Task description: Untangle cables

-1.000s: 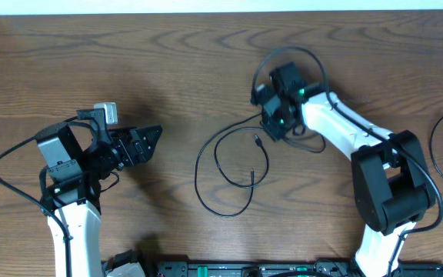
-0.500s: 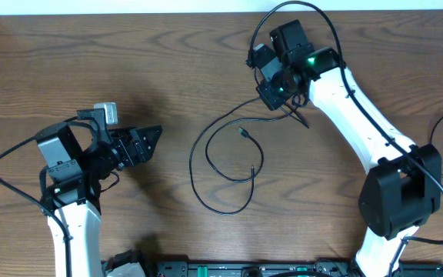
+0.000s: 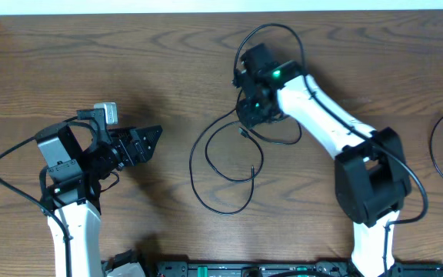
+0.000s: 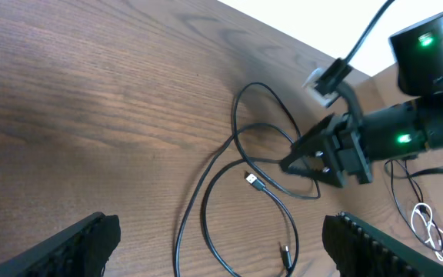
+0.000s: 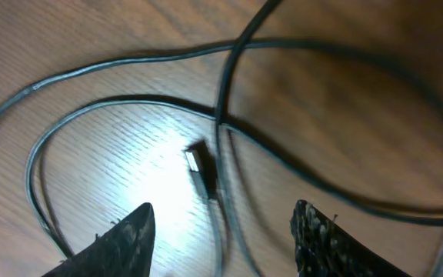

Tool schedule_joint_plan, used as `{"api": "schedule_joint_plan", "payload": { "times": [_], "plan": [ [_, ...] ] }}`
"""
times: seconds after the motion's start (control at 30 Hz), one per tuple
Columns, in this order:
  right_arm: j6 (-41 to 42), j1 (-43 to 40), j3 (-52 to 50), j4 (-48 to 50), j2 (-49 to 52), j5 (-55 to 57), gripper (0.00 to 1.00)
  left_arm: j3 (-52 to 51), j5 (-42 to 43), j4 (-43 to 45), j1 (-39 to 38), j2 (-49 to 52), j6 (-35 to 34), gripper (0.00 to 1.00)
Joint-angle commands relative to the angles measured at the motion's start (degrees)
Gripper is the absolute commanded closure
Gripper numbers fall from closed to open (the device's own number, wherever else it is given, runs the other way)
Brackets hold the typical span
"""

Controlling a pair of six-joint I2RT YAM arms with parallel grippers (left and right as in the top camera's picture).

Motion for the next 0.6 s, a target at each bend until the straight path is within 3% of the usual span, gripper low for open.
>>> {"api": "schedule_joint_plan", "payload": {
  "times": [0.0,0.07,0.33,0.57],
  "plan": [
    [11.37,1.07,-0.17,-0.11,1.16,1.03,0.46,-0.2,1.14,0.07,0.31,-0.07,-0.46,0.11],
    [15.85,1.44,-0.85,0.72,1.6,1.22,0.46,-0.2,1.14,0.07,0.31,-0.07,-0.52,0.11],
    [20.31,3.65,-6.95,9.84,1.7,-2.75,0.46,-0.2,1.14,0.02,0.31,-0.07,-0.52,0.11],
    [20.26,3.65,-8.66,11.56,1.73,-0.79,0.46,-0.2,1.11,-0.17,0.31,-0.07,-0.5,0.11]
  ]
}}
